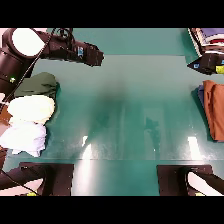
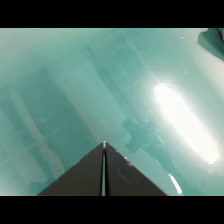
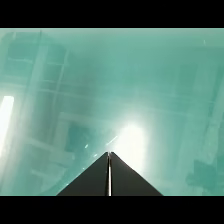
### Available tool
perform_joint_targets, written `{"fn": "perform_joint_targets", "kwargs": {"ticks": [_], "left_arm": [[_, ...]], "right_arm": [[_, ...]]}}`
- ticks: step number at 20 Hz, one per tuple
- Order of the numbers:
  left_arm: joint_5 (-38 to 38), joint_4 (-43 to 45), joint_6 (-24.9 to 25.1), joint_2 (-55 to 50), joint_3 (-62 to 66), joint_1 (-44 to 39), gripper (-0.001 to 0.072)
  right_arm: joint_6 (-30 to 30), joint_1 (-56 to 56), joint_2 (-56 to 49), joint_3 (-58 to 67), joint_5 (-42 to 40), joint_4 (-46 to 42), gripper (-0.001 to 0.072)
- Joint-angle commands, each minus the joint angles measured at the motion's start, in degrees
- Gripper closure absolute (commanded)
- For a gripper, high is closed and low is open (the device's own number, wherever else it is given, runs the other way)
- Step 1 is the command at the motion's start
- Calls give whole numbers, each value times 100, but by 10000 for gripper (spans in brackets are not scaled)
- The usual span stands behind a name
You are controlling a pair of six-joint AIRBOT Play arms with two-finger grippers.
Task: Fold the shirts.
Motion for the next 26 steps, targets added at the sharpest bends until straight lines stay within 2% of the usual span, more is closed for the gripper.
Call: {"fn": "perform_joint_targets", "kwargs": {"ticks": [1, 4, 7, 8, 9, 10, 14, 17, 21, 24, 25, 26], "left_arm": [[33, -111, -24, 0, 0, -4, 680], [-42, 581, 160, 48, 11, 144, 680], [-817, 1926, -240, 57, -11, 826, 672], [-977, 2256, -348, 57, -68, 1121, 482], [-1045, 2428, -487, 57, -179, 1473, 247], [-1029, 2463, -560, 57, -348, 1821, 190], [-212, 2459, -627, 44, -1449, 2835, 188], [463, 2455, -656, -249, -2063, 3261, 187], [800, 2437, -800, -975, -2120, 3460, 187], [962, 2433, -809, -1143, -2118, 3460, 192], [977, 2433, -839, -1123, -2116, 3460, 337], [885, 2437, -839, -1119, -2050, 3460, 618]], "right_arm": [[2, 7, 4, 4, 90, 2, 691], [2, 7, 4, 4, 90, 4, 691], [2, 7, 4, 4, 96, 4, 691], [2, 7, 4, 4, 111, 4, 690], [2, 7, 4, 4, 111, 4, 691], [2, 7, 4, 4, 98, 2, 691], [2, 7, 4, 4, 76, 2, 691], [2, 7, 4, 4, 70, 2, 691], [4, 7, 4, 4, 92, 2, 691], [4, 7, 4, 4, 92, 4, 691], [4, 7, 4, 4, 90, 4, 691], [4, 7, 4, 4, 85, 4, 691]]}}
